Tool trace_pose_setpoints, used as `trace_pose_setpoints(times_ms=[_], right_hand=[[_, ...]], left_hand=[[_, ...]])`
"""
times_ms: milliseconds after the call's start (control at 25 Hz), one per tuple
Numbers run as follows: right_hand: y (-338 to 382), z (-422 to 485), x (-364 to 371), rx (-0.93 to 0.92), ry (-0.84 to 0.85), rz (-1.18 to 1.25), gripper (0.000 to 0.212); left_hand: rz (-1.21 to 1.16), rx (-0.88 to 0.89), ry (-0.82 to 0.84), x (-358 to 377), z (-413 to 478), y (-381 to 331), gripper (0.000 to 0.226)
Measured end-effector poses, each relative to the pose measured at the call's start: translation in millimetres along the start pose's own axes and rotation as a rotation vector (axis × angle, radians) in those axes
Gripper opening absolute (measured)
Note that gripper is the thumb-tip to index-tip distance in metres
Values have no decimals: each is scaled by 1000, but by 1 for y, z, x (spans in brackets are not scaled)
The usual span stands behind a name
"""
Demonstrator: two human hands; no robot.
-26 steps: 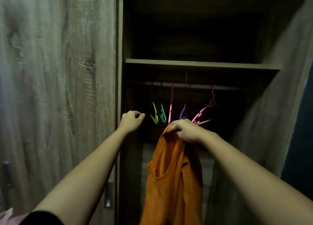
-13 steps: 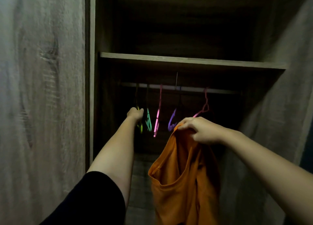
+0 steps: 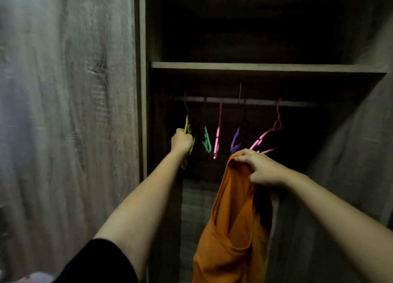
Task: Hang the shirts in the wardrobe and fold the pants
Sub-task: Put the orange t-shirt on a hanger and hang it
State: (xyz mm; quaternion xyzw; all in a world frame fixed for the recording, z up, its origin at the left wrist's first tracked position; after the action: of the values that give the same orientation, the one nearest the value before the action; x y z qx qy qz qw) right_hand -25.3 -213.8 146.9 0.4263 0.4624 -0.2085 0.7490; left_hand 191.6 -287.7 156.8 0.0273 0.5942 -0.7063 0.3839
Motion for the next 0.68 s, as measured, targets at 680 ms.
trace_pose_setpoints(times_ms=[680], right_hand=[[58,-1,81,222,-24,86,64]], left_hand=[[71,202,36,-228,-217,187,19]])
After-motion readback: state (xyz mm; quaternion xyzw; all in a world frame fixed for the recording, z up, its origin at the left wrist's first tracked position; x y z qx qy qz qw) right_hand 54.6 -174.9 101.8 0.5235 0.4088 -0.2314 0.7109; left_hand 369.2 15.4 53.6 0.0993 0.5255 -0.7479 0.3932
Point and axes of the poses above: each hand's wrist, its own z-axis towards the middle knuckle, its own x-axis out of the palm, y = z × x, the point moved 8 cm from there along z, towards the middle knuckle, and after that the axes turned 14 degrees about z, right-handed, at the moved point
